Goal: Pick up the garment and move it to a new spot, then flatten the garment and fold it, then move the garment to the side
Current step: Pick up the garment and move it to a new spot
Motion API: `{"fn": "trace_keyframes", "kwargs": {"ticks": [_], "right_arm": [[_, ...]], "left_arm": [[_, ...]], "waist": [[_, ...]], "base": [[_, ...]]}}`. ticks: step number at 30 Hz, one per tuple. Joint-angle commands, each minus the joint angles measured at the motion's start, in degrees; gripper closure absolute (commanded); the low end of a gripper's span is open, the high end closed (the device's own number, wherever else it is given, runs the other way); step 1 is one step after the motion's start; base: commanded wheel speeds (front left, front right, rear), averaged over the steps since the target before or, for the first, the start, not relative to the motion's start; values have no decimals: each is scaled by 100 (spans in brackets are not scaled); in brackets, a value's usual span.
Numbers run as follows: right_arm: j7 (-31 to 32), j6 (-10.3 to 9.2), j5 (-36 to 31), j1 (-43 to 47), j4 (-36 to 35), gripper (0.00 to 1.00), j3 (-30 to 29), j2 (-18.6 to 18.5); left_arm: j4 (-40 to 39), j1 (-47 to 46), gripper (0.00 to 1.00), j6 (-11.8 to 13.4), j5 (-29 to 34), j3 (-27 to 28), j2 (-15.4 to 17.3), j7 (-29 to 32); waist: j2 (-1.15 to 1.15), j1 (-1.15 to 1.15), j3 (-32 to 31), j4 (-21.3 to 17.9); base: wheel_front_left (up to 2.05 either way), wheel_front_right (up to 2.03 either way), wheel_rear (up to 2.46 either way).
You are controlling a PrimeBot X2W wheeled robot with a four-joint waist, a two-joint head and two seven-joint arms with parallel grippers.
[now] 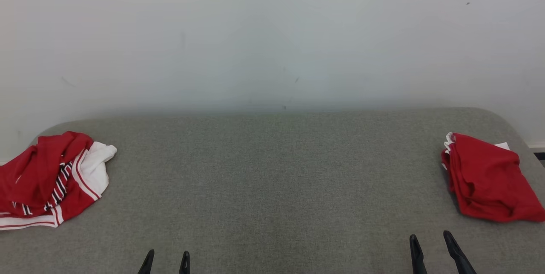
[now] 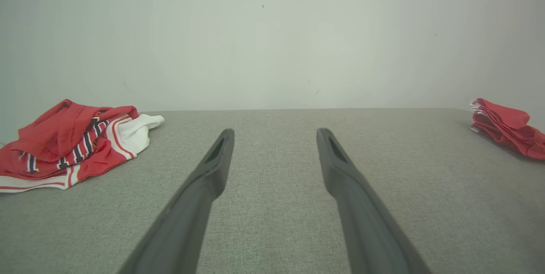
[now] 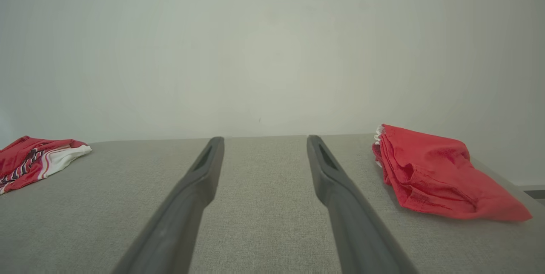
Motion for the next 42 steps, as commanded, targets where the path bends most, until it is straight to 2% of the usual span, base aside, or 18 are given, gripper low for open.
{"fn": "trace_keyframes", "kwargs": {"ticks": [1,7,30,34,42], "right_arm": [[-1,-14,60,78,22,0,4,12],[-1,-14,77,97,47,0,100,51],[-1,-14,15,-146,20,0,342,139],[-1,-14,6,-187,22,0,388,142],[-1,-14,-23,-434,104,0,557,89]], "left_arm": [[12,-59,0,-14,58,-4,-11,-20],[-4,-83,0,-26,128,48,-11,-20],[-173,-247,0,-57,117,191,-10,-19],[-199,-278,0,-28,53,213,-11,-19],[-314,-307,0,54,-110,295,-12,-19]], "waist": [[-1,0,0,94],[-1,0,16,478],[-1,0,224,2352],[-1,0,270,2587],[-1,0,463,2755]], "base": [[0,0,0],[0,0,0],[0,0,0],[0,0,0],[0,0,0]]}}
